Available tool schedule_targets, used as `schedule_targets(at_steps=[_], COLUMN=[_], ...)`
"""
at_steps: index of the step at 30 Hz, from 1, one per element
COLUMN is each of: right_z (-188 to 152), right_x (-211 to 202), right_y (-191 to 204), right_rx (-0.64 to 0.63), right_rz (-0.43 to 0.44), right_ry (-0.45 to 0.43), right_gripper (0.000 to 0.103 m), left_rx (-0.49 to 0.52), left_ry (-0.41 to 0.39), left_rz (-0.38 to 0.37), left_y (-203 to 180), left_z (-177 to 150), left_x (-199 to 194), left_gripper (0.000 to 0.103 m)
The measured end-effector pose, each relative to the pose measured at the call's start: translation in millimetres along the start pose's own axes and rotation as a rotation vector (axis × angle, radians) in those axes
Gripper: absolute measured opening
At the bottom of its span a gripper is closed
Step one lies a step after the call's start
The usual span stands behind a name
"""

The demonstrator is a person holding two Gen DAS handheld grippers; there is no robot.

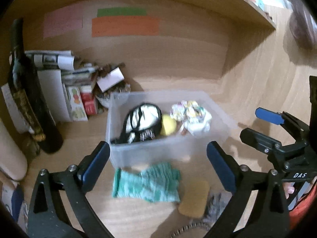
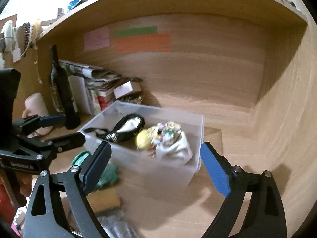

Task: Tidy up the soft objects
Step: 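Grasp the beaded bracelet with the left gripper while the right grasps the silver mesh bag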

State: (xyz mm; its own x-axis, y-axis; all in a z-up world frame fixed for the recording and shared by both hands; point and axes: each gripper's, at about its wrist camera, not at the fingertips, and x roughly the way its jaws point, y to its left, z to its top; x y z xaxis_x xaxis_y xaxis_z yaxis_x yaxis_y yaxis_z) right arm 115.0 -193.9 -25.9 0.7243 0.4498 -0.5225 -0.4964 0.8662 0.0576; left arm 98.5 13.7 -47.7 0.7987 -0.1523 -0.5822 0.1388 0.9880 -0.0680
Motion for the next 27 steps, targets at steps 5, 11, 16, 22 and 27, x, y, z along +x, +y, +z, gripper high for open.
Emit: schedule_targets(at_steps=[5, 11, 16, 22, 27], right_z=[-31.4, -67.3, -83.9, -94.9, -100.6], right_x=[0.9, 5.5, 5.7, 12.6, 18.0], right_y=[2.2, 8.4, 19.7, 33.5, 38.7], right_rx=[-0.003, 0.026, 0.018, -0.001, -0.014], right_rz=[0.002, 0.054, 0.100, 0.142, 0.173], right_ry=[0.069, 0.151, 0.183, 0.232, 0.268], right_gripper=[0.091, 0.091, 0.091, 0.089, 0.067], left_rx=[0.031, 0.019, 0.009, -0.011, 0.029], left_ry=[0.020, 0.073, 0.130, 0.182, 0.202], left_rz=[0.000, -0.005, -0.028, -0.071, -0.084], left_y=[-13.1, -9.0, -5.4, -4.1, -12.0], left_z=[-31.8, -66.9, -87.9, -103.1, -111.8], left_x=[-7.6, -11.2, -12.6, -8.1, -4.0], left_gripper=[0.099, 0.096, 0.083, 0.062, 0.044])
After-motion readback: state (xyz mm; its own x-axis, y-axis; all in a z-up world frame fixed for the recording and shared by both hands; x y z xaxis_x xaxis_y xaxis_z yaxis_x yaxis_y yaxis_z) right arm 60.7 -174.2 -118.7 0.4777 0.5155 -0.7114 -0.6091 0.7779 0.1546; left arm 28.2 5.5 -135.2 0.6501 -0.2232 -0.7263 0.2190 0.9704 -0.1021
